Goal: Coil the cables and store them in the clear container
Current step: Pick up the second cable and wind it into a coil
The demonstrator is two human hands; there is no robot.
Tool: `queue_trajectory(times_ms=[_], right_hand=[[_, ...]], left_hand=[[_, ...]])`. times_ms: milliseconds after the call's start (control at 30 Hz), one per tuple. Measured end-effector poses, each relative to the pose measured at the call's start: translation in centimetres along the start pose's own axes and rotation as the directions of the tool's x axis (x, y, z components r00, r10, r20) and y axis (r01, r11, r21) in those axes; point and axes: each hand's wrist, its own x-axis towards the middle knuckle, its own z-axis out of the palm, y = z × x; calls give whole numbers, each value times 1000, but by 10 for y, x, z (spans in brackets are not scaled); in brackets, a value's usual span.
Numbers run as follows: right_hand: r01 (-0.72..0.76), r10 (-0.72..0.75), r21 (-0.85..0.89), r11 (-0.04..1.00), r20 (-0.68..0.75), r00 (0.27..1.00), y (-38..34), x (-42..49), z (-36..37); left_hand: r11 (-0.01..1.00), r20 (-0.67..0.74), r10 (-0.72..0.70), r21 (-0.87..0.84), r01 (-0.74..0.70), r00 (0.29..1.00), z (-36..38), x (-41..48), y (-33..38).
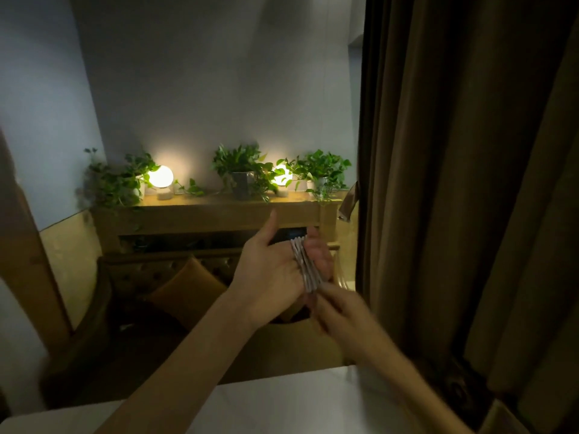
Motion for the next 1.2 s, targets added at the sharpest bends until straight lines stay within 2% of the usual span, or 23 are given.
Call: queue_trajectory(times_ms=[33, 67, 167, 267, 333, 400, 433, 467, 500, 567, 633, 700, 767, 800, 900, 967, 1100, 1200], right_hand=[[-8, 9, -81, 997, 15, 1000, 0, -7, 6], [-8, 14, -192, 981, 31, 999, -1, -11, 7], [-28, 119, -528, 849, 139, 983, -10, -20, -7], [50, 94, -586, 809, 212, 973, -24, -23, -16], [100, 6, -724, 682, 143, 990, -33, -19, -22], [170, -244, -842, 512, 47, 969, -34, -10, -37], [210, -335, -841, 498, 37, 941, -31, -4, -46], [254, -401, -802, 540, 20, 916, -25, 0, -53], [293, -416, -691, 661, -12, 909, -18, 4, -58], [254, -290, -316, 914, -72, 954, -7, 6, -53], [93, -93, 9, 996, -27, 995, -4, 3, -40], [-122, 105, 269, 955, 77, 991, -3, -3, -22], [-292, 276, 403, 867, 100, 956, -5, -9, -6], [-332, 327, 453, 827, 92, 941, -6, -12, 0], [-331, 360, 571, 751, 66, 931, -6, -18, 8], [-336, 358, 634, 697, 98, 929, -5, -23, 7], [-359, 420, 569, 740, 27, 907, -3, -22, 11], [-322, 404, 655, 684, 26, 914, -5, -22, 14]], left_hand=[[998, -75, 43, -33, -46, 996, -5, 4, -1], [997, -165, 77, 5, -77, 983, -10, 8, -3], [955, -375, 217, 271, -118, 901, -28, 18, -10], [833, -410, 355, 547, -85, 840, -39, 19, -14], [721, -362, 294, 692, 44, 885, -36, 12, -22], [710, -311, 122, 691, 136, 943, -33, 3, -32], [706, -248, 40, 693, 148, 968, -30, -3, -37], [696, -179, -26, 703, 146, 984, -27, -8, -39], [696, -121, -59, 707, 128, 991, -22, -13, -40], [713, -7, -85, 698, 66, 996, -17, -20, -37], [733, 77, -82, 680, 8, 994, -13, -27, -35], [767, 114, -97, 642, 1, 989, -13, -31, -34], [792, 131, -87, 610, -11, 988, -18, -29, -35], [796, 132, -82, 605, -15, 988, -21, -28, -35], [710, 49, -39, 704, -7, 998, -29, -30, -29], [651, -14, -11, 759, 18, 1000, -36, -29, -27], [730, -76, -31, 679, 75, 997, -40, -26, -28], [759, -94, -44, 644, 94, 995, -40, -24, -30]])
